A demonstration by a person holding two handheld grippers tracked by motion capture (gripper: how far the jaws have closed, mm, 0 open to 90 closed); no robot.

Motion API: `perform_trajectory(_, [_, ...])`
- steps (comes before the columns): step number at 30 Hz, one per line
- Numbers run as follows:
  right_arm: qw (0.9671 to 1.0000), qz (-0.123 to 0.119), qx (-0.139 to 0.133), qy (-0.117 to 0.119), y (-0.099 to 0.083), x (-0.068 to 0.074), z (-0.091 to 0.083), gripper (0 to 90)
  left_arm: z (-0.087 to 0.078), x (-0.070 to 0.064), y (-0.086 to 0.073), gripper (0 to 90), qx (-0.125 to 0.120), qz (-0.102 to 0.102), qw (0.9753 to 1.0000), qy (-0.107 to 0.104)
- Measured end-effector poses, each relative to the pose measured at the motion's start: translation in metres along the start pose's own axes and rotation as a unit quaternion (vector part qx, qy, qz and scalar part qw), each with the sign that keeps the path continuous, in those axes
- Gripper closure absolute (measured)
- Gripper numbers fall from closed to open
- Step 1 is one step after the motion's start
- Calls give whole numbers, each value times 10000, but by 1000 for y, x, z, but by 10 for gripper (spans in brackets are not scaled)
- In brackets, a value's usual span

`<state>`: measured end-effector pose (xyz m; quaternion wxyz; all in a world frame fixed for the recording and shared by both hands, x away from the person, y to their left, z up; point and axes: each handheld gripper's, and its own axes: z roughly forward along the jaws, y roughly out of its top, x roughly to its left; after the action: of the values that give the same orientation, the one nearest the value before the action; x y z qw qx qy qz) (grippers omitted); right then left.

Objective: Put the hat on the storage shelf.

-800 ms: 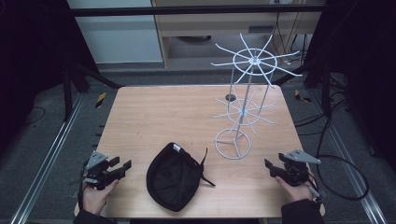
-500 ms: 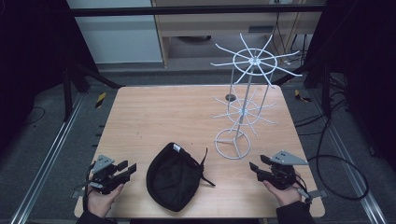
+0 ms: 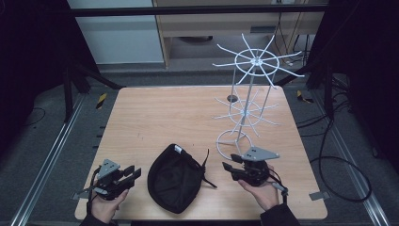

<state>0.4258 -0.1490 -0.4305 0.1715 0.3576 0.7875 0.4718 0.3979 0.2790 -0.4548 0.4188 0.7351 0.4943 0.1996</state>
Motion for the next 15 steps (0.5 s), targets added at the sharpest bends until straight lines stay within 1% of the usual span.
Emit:
perform_trajectory(3, [9999,-75,-18,130,13,12,13,541,-1,-4,0,645,29,24,10000,-42])
perform_trajectory(7, [9993,-247,63,274,29,27,36,548,0,-8,-1,639,84,37,9999,-86])
perform_trajectory(9, [9989,-340,119,301,34,33,46,558,1,-11,-1,632,204,77,9996,-164])
perform_trajectory(11, [9986,-379,181,320,39,37,56,563,4,-14,-2,620,283,86,9993,-221])
perform_trajectory(13, [9984,-388,235,336,43,40,67,567,7,-17,-3,616,383,123,9989,-242])
perform_trajectory(15, [9982,-455,261,293,46,43,75,578,9,-19,-5,618,495,160,9984,-228])
